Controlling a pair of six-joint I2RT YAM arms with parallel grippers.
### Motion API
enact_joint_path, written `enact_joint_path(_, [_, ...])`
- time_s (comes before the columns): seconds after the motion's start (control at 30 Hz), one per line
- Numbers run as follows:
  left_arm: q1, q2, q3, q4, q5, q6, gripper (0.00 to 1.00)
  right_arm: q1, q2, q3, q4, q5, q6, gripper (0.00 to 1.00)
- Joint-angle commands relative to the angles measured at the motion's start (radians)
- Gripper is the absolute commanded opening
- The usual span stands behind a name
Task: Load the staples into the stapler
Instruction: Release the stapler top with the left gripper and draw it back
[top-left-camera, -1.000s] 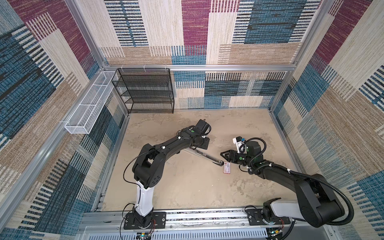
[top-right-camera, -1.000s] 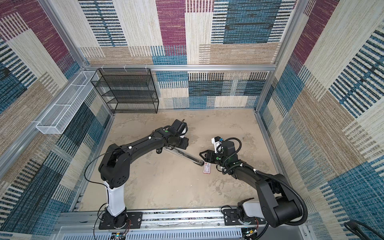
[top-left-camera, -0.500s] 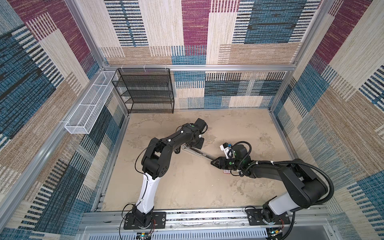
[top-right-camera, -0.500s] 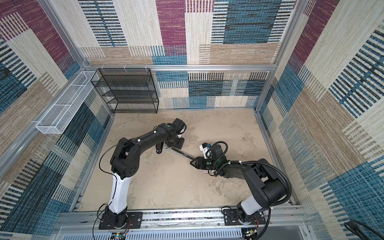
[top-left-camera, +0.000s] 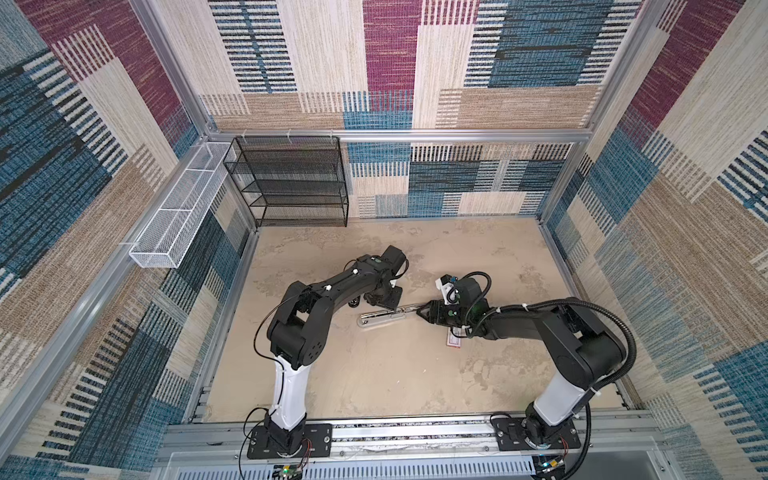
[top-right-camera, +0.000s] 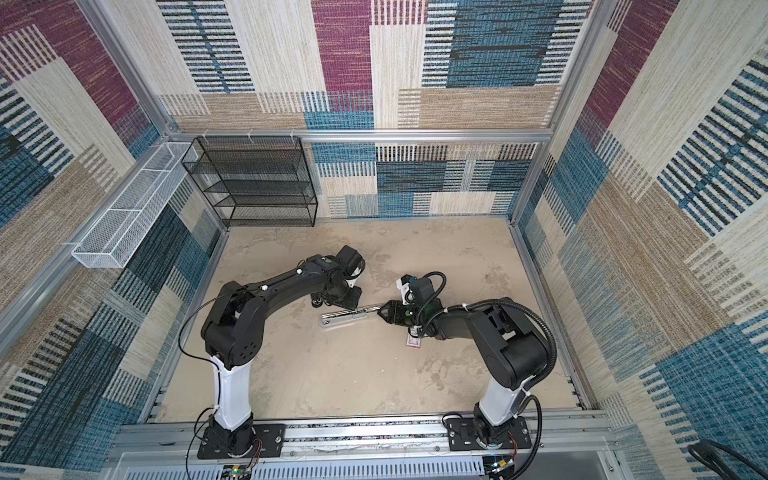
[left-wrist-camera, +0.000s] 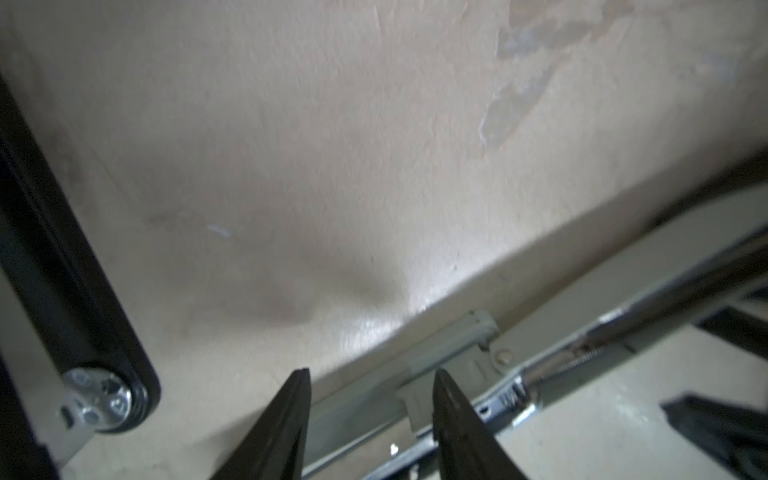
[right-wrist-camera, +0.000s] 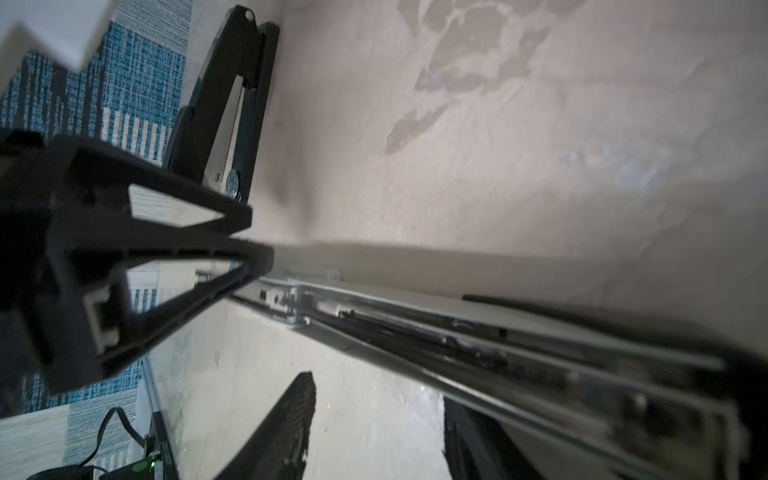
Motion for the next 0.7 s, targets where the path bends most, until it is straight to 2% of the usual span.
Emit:
enact_joint_path(0.0, [-0.003, -0.054, -0.062, 0.055, 0.091, -0.041, 0.52, -0.016, 0.033, 0.039, 0.012, 0.058, 0.009, 0.55])
enact_joint_path(0.17, [-0.037, -0.104, -0.147, 0.125, 0.137, -0.037, 0.53, -0.041, 0.065, 0.102, 0.0, 0.053, -0.009, 0.56])
enact_joint_path(0.4, [-0.076, -0.107, -0.2, 0.179, 0.114, -0.044, 0.54, -0.081, 0.01, 0.079, -0.015, 0.038, -0.028, 0.57])
enact_joint_path(0.5, [-0.088, -0.085, -0.189, 0.177, 0.093, -0.048, 0.45, -0.099, -0.035, 0.042, -0.024, 0.041, -0.032, 0.57])
enact_joint_path(0.6, [-0.1, -0.062, -0.161, 0.179, 0.084, -0.061, 0.33, -0.12, -0.091, -0.004, -0.03, 0.051, -0.032, 0.57])
enact_joint_path(0.67, [-0.11, -0.042, -0.135, 0.177, 0.078, -0.076, 0.29, -0.133, -0.131, -0.031, -0.041, 0.068, -0.032, 0.57])
